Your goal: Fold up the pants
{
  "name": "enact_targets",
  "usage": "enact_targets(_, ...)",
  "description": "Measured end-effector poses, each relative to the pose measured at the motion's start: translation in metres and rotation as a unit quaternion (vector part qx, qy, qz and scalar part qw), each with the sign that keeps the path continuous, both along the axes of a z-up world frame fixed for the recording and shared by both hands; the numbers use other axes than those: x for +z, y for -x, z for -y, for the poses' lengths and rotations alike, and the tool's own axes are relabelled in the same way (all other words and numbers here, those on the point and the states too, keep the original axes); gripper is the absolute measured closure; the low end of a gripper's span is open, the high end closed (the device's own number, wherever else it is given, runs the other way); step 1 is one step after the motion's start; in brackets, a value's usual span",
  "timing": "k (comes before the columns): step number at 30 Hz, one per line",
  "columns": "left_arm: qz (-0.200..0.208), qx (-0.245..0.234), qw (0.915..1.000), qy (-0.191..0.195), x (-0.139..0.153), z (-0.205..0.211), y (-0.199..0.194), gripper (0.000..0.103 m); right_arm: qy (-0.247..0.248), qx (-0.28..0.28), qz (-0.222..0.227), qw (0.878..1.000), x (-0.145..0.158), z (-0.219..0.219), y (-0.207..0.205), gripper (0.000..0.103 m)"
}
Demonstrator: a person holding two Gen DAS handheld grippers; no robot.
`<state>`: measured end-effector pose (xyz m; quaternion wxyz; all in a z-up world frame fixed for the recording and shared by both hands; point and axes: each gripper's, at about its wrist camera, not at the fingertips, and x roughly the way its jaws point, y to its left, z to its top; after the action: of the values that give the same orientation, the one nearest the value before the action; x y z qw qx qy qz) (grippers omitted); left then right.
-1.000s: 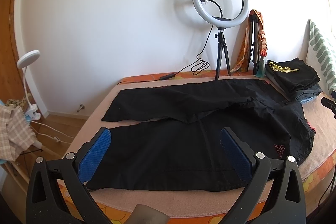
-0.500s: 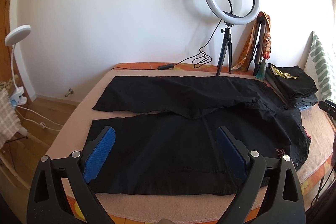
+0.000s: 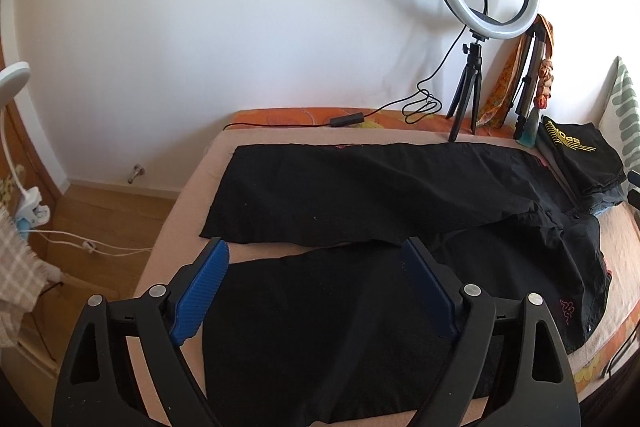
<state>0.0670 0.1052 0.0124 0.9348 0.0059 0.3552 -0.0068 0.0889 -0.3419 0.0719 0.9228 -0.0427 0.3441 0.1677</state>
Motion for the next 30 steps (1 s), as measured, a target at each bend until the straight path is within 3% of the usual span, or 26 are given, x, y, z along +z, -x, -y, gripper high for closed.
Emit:
enact_targets(5,-0.025,0.018,0.9994,0.017,0.006,-0.027,-0.045,0.017,0.046,0.049,-0.011,0.998,0.004,-0.015,-0.050,0.000)
enact_targets(9,-0.039,0.026,0.9989,-0.009,0.005,-0.034,-0.085,0.018,0.066,0.069,-0.044,0.994,-0.002,-0.018,-0.107,0.010)
enact_targets(12,-0.059,0.034,0.9977,0.008,-0.004,-0.041,-0.113,0.018,0.073,0.080,-0.057,0.992,-0.012,-0.022,-0.146,0.013)
enact_targets(21,-0.116,0.038,0.9925,0.012,-0.056,-0.039,-0.176,0.018,0.086,0.118,-0.117,0.982,-0.083,-0.055,-0.240,0.016)
enact_targets(30,-0.142,0.037,0.9891,0.008,-0.096,-0.038,-0.213,0.018,0.119,0.184,-0.141,0.966,-0.141,-0.092,-0.288,0.018)
